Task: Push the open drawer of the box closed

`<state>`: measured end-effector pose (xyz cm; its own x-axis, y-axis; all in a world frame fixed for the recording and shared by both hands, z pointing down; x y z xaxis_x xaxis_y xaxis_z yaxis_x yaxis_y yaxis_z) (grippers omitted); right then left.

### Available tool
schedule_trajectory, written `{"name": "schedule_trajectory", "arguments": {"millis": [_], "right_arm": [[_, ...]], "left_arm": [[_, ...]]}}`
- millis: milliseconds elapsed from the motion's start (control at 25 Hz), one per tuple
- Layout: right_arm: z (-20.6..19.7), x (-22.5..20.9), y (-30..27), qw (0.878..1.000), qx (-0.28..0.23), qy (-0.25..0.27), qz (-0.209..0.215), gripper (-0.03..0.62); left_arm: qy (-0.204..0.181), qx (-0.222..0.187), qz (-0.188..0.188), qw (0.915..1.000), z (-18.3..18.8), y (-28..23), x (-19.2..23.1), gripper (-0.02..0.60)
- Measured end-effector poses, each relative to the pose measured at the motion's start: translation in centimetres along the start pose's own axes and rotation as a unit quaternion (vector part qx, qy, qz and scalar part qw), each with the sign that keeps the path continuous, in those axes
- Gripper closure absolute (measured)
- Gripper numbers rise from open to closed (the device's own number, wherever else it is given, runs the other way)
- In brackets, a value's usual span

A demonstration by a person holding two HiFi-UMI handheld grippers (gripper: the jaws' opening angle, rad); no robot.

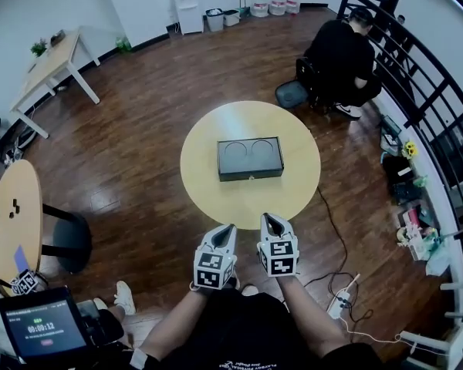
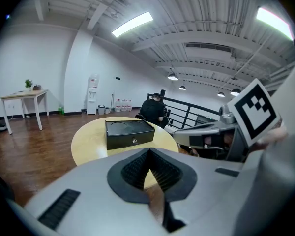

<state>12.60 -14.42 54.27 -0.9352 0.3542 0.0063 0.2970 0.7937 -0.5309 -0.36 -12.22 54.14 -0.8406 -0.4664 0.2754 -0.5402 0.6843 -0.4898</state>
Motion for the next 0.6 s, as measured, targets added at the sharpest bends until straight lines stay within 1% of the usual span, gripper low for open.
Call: {"name": "schedule_trajectory", "arguments": {"millis": [160, 280, 480, 600], "right_arm": [[-2.9, -0.2, 3.9, 1.000, 0.017, -0.019, 0.006, 0.588], [-4.3, 0.0, 7.1, 1.000, 0.016, -0.018, 0.015, 0.588], [-7.4, 0.6, 10.7, 0.999, 0.022, -0.026, 0.018, 0.588], [-8.4, 0.9, 11.8, 0.999, 0.018, -0.025, 0.023, 0.588]], "left_arm": [[-0.013, 0.000, -0.005, 0.9999, -0.9, 1.0, -3.0, 0.584], [-0.024, 0.000, -0.002, 0.9997, -1.7, 2.4, -5.3, 0.584], [-0.027, -0.020, 0.026, 0.9991, -3.4, 6.1, -7.3, 0.584], [-0.025, -0.017, 0.035, 0.9989, -4.9, 7.5, -8.1, 0.584]]}}
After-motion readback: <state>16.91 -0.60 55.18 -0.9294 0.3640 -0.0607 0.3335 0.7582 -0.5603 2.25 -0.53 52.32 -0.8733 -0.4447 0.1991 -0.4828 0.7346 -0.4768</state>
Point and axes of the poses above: the fingertips, and each gripper's own axes: y backward along the fingers, x to its left, z out of its top, the point moved 5 cm from there along y, backward along the fingers, and after that the axes turned 5 degrees about y, right-handed, at the moved point
